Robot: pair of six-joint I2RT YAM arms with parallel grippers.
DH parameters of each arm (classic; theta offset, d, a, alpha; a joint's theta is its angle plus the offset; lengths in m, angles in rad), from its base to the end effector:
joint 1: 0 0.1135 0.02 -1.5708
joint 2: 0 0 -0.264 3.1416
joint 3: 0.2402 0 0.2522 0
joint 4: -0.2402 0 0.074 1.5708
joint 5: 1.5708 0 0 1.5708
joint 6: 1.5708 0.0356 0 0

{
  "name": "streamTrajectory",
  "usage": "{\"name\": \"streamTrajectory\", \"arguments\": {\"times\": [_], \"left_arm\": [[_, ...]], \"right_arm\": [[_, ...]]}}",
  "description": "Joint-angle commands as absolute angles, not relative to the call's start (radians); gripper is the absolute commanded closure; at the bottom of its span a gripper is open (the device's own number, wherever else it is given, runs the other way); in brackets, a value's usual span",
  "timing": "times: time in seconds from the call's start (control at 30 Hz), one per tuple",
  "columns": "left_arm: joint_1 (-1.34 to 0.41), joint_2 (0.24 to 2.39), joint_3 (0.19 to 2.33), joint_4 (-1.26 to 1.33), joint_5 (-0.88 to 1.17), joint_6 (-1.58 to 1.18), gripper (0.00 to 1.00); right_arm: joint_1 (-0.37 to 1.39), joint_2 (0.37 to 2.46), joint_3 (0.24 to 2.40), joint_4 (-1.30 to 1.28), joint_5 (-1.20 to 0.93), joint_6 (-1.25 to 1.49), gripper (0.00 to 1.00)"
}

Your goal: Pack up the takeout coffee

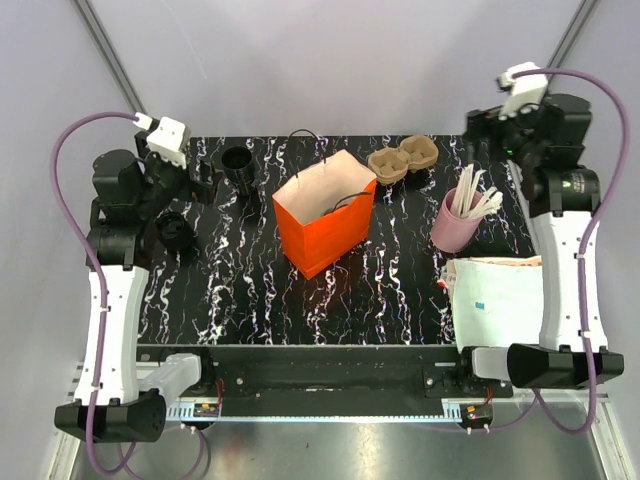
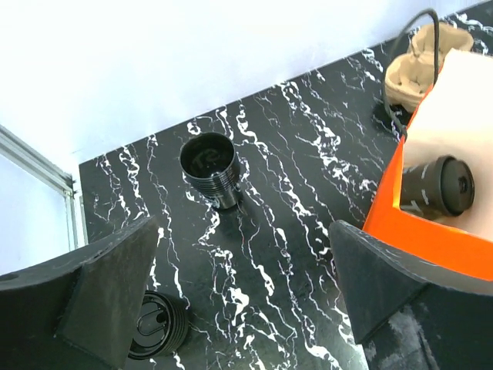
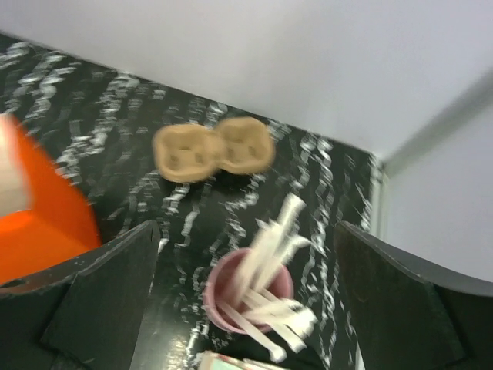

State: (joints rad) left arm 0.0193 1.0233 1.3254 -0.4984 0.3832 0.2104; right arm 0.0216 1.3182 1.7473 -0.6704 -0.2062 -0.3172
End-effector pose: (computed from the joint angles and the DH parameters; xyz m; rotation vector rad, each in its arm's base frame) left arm 0.2038 -0.0094 0.4482 0.4402 1.6997 -0.1711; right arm 0.2573 0.0128 0.4996 -0.4476 1.7506 -0.0236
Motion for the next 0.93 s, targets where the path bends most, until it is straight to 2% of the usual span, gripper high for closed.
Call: {"name": "streamTrajectory", "arguments": {"times": [0.0, 0.1, 0.57, 0.9], "left_arm": [[0.023, 1.026, 1.417, -0.437, 0.319, 0.158, 0.01], [0.023, 1.029, 1.462, -0.46, 0.304, 0.155, 0.01], [0.026, 1.006, 1.63, -0.597, 0.297, 0.146, 0.01], [0.026, 0.997, 1.661, -0.614, 0.319, 0.127, 0.01]], "right_arm": [[-0.097, 1.229, 1.698, -0.572, -0.236, -0.241, 0.0], [-0.11, 1.172, 1.663, -0.56, -0.224, -0.265, 0.0], [-0.11, 1.143, 1.855, -0.719, -0.247, -0.193, 0.0], [-0.11, 1.124, 1.856, -0.736, -0.284, -0.19, 0.0]]}}
